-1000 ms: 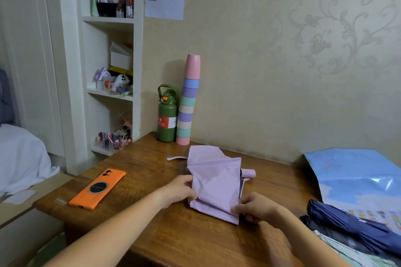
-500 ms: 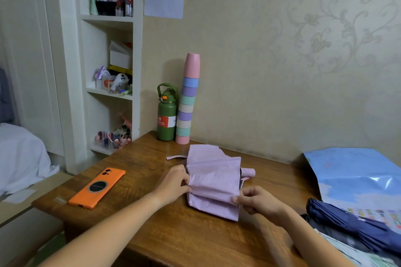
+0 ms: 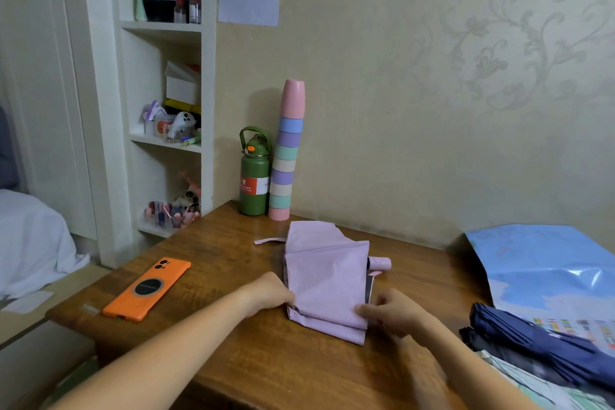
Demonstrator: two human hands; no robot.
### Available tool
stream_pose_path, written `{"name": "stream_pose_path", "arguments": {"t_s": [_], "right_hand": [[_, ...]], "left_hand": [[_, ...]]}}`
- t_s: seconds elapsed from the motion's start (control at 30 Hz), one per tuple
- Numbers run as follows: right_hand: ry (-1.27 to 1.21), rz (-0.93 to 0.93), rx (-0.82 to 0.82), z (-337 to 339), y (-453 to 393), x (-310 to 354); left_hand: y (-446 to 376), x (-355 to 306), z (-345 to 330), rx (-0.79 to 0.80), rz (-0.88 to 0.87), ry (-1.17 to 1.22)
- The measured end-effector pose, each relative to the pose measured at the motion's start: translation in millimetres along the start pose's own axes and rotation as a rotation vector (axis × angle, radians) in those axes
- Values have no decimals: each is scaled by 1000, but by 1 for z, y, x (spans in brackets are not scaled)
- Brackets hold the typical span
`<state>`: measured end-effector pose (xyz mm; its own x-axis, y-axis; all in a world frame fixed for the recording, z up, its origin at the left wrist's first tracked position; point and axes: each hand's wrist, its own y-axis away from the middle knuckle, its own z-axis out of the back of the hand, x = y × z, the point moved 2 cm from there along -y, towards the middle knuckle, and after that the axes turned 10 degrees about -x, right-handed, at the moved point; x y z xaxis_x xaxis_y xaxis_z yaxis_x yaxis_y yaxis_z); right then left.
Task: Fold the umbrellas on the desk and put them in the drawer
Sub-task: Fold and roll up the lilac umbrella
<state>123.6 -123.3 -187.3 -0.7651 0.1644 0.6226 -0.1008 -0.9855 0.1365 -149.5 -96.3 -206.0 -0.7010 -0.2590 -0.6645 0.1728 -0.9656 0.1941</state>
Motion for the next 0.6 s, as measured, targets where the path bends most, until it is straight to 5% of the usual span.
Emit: {"name": "stream_pose_path", "arguments": {"t_s": [0.1,0.17,0.27,0.4,0.5,0.6], "right_hand": [[-60,181,-420,-1,-4,8],[-101,301,-467,-7,-4,15],[4,403,-207,-23,-4,25],[30,331,-16,-34,-6,25],[62,329,-87,-35,-20,19],[109,416,-362,-29,-42,15]], "left_hand": [[5,-14,-1,-364,-217,-233],[12,-27,-5,-576,-544,-373],[12,-41,-24,-471,-827,-416],[-2,-30,-52,-251,-808,-545],[-11,-14,-65,-152,-758,-605],[-14,-8,-71,-89,-736,-596]]}}
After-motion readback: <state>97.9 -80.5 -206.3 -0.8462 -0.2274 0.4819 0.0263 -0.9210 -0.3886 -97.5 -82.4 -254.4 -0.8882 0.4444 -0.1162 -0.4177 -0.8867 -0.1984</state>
